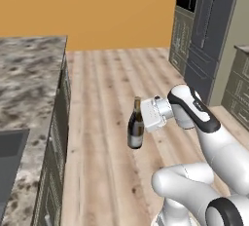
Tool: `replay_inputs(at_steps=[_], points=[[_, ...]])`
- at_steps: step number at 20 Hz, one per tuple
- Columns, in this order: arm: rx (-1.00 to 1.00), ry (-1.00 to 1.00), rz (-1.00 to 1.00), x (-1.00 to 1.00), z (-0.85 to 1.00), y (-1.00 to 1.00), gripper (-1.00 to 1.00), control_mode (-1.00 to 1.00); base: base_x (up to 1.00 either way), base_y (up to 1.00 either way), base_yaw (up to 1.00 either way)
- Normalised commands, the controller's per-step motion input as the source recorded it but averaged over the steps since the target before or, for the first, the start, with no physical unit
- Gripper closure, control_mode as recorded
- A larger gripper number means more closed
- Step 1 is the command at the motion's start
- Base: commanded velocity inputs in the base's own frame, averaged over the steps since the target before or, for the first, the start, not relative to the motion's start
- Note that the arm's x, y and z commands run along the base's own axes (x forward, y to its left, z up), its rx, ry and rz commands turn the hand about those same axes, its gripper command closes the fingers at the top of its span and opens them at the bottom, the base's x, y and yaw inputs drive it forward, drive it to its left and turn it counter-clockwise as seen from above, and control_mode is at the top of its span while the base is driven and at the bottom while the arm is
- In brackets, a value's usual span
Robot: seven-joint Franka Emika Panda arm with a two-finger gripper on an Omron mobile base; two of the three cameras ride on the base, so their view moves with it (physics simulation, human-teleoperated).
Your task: Place the drinks on the dining counter in a tight cluster.
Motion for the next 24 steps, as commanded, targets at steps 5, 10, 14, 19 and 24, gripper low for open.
replay_inputs(at_steps=[5, 10, 14, 19, 24], points=[[0.0, 0.0, 0.0, 0.0, 0.0, 0.0, 1.0, 1.0, 0.83, 0.0, 0.0], [0.0, 0.0, 0.0, 0.0, 0.0, 0.0, 1.0, 1.0, 0.83, 0.0, 0.0], [0.0, 0.0, 0.0, 0.0, 0.0, 0.0, 1.0, 1.0, 0.82, 0.0, 0.0], [0.0, 0.0, 0.0, 0.0, 0.0, 0.0, 1.0, 1.0, 0.8, -0.06, 0.0], [0.0, 0.0, 0.0, 0.0, 0.0, 0.0, 1.0, 1.0, 0.85, -0.04, 0.0]])
